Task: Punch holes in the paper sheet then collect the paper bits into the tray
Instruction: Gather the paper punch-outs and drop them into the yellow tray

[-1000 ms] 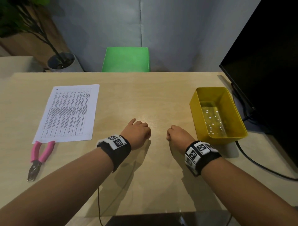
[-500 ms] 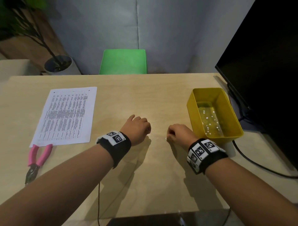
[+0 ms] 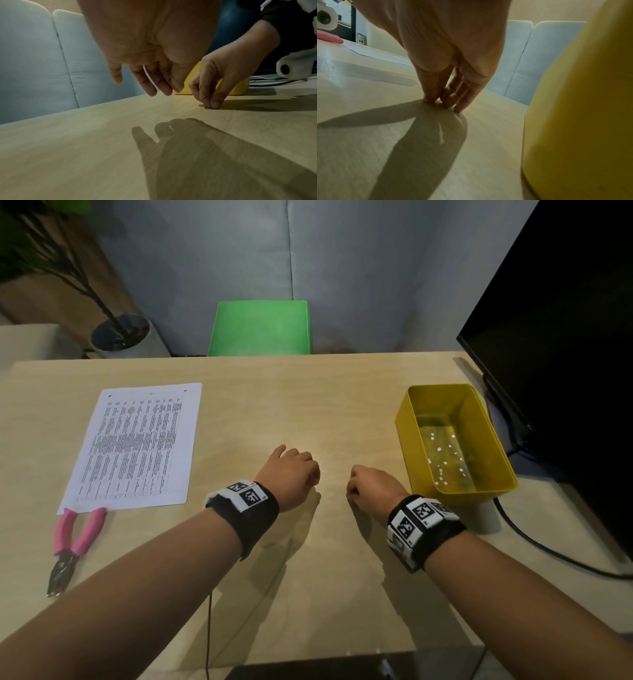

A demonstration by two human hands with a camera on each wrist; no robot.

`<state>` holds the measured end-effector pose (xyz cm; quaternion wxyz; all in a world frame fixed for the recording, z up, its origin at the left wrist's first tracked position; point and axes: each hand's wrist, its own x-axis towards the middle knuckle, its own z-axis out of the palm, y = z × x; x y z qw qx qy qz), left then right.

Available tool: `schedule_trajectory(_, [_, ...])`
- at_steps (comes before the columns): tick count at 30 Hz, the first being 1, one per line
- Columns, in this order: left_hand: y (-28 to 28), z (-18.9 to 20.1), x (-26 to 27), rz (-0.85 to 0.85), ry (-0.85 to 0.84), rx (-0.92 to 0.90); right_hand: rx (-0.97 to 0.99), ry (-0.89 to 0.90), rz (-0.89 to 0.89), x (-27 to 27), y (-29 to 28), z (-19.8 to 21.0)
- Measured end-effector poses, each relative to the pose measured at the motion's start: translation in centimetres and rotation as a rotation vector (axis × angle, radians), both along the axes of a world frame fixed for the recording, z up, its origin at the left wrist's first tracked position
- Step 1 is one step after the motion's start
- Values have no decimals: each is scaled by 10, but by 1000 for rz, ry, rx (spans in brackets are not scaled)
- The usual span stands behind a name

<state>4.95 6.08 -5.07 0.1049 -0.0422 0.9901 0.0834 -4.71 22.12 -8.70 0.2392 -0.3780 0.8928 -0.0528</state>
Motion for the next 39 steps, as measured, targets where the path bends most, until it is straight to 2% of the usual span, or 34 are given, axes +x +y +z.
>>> schedule_trajectory(10, [8, 0, -6, -23, 11, 19, 61, 19, 123, 10, 5, 7])
schedule_trajectory(16, [9, 12, -22, -20, 107, 58, -124, -124, -91, 3, 12, 35])
schedule_trajectory(21, [22, 34, -46, -19, 204, 158, -297, -68, -197, -20, 28, 89])
schedule_trajectory(25, [49, 51, -69, -40, 225, 259, -283, -30, -326, -40, 58, 117])
schedule_trajectory(31, [106, 61, -105, -130, 237, 348, -146, -14, -424, -63, 109, 113])
schedule_trajectory(39, [146, 52, -127, -196, 215, 296, -233, -13, -469, -70, 126, 107])
